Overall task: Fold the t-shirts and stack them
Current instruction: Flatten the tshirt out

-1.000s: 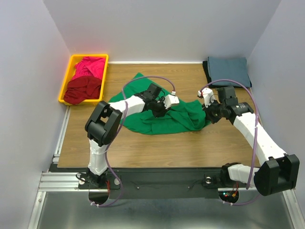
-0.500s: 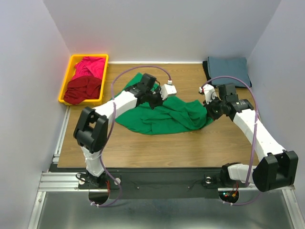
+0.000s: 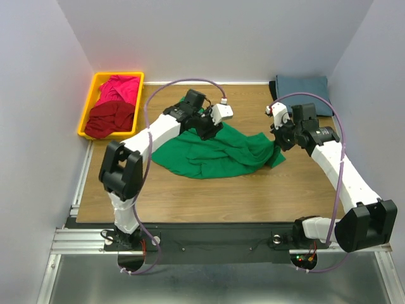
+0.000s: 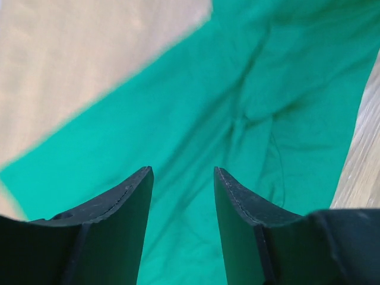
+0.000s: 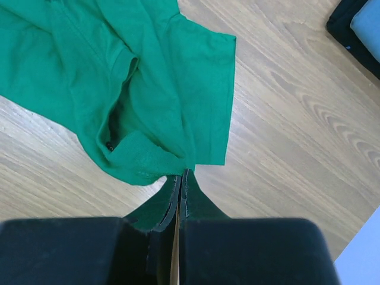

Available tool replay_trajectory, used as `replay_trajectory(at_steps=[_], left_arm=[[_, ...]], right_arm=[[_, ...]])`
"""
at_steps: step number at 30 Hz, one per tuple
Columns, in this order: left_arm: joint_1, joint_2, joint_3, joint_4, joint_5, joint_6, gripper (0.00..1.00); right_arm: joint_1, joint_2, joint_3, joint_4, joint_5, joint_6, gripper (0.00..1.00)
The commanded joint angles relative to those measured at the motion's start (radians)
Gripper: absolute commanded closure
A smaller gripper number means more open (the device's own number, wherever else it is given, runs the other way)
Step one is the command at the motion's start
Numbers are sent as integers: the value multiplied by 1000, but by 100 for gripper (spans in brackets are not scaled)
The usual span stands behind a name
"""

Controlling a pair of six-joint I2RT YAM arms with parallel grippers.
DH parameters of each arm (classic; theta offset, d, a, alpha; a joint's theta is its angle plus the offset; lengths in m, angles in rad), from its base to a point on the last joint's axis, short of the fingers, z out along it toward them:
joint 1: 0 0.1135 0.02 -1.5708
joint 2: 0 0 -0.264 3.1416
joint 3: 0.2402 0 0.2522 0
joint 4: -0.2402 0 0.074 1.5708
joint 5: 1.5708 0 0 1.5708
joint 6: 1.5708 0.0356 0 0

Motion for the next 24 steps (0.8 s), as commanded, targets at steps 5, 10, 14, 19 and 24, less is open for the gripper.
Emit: replay_trajectory(at_steps=[5,10,14,19,24], left_arm=[[-14,169,22,-64,79,23,47],[-16,226,39,-95,112,24,47],[-16,262,54,-123,142,41,47],[-23,291,67,-132,172,47,50],[-26,320,106,-129,176,38,57]], right_arm=[[-8,4,-16,36,-2,13,99],[-7,9,-31,36,-5,8,100],[-7,12,-41,37,-4,3,99],[-7,21,-47,44,0,-1,99],[-8,27,-54,50,0,-3,99]])
